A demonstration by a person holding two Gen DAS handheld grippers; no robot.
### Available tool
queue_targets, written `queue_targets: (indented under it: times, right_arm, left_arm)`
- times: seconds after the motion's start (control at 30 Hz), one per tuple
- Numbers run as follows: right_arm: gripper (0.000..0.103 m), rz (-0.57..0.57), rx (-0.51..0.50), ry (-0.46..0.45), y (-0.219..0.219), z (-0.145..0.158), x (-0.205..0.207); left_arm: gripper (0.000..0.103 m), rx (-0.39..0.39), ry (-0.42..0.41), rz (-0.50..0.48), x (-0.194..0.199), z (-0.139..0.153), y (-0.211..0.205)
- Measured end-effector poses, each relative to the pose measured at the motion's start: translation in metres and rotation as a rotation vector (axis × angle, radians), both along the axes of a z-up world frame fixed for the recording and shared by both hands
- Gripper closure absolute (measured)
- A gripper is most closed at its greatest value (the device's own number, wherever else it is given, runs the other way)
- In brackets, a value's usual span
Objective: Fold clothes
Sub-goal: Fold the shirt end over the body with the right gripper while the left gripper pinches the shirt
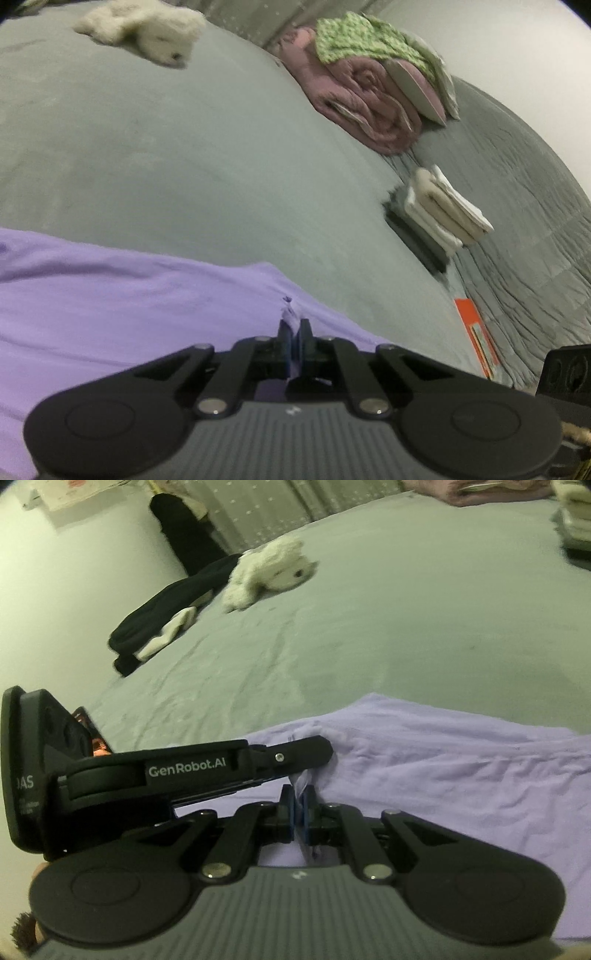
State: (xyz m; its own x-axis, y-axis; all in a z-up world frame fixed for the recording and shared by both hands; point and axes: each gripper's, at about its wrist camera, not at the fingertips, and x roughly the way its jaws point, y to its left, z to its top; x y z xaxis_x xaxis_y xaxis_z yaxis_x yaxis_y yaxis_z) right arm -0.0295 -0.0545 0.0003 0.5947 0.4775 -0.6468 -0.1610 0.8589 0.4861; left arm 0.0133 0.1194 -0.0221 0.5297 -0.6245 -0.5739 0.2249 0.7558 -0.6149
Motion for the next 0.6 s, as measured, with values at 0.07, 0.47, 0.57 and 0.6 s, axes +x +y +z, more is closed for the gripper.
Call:
queue_targets:
  times: [0.07,0.47,0.57,0.6]
  right_arm:
    - [0.097,0.022,0.007,-0.001,0.014,-0.001,0.004]
    - [0.097,0.143,0.048,-0.008,0.094,-0.006,0.027]
    - [0.097,0.15,0.057,-0.008,0.108,-0.01,0.032]
    - [0.097,0.152,0.058,-0.01,0.112,-0.011,0.033]
  left_arm:
    - [0.1,-0.001,-0.004,0.027,-0.001,0.001,0.017]
    - [0.1,-0.007,-0.023,0.175,-0.006,0.0,0.102]
    - [0.1,-0.004,-0.026,0.21,-0.005,-0.001,0.115]
    - [0.1,0.0,-0.029,0.222,-0.005,-0.001,0.119]
